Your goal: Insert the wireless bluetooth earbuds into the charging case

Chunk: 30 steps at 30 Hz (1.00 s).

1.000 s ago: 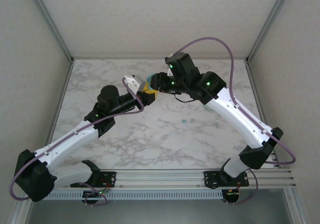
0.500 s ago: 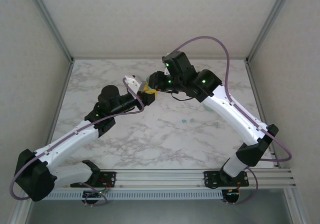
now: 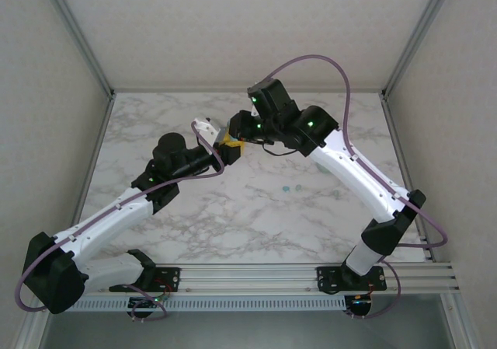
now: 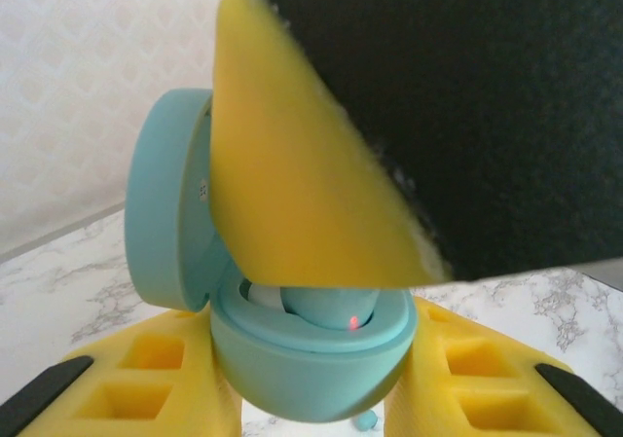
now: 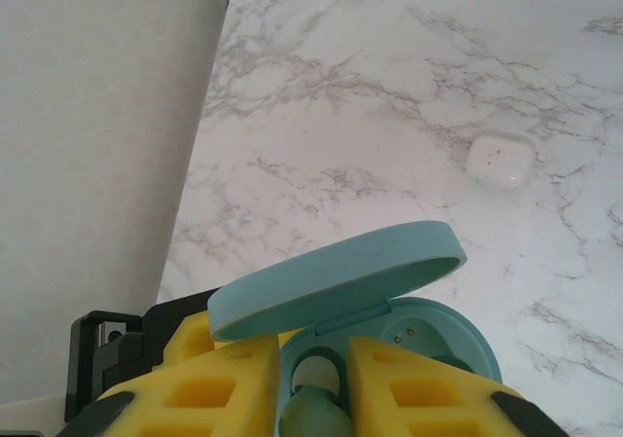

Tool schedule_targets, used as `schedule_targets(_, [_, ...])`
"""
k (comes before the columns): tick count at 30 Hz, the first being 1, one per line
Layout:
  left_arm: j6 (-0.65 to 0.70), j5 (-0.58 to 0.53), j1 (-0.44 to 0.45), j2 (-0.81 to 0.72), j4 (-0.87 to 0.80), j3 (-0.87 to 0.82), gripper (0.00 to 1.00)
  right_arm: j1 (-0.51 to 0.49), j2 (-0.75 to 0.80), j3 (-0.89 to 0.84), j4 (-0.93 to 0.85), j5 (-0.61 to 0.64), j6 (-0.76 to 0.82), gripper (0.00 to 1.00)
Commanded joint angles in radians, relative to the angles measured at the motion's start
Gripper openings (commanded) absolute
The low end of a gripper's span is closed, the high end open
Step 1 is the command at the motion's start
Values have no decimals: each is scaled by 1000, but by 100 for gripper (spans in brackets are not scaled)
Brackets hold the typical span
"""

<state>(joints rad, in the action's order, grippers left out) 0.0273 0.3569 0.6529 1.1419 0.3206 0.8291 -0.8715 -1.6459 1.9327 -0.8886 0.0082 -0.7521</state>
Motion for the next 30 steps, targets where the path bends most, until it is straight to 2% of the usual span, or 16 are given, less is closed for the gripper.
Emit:
schedule_targets(1, [16, -4, 12, -2, 44, 21, 26, -22, -14, 26, -42, 4, 9, 23])
schedule_targets(13, [38, 8, 11, -4, 32, 17, 26, -21, -16, 58, -84, 0, 71, 18])
schedule_targets(20, [162, 29, 11, -34, -35, 7, 27, -20, -26, 115, -138, -77, 147, 18])
schedule_targets(30, [229, 80, 11, -46, -57, 5, 27, 14, -13, 134, -222, -179, 196, 18])
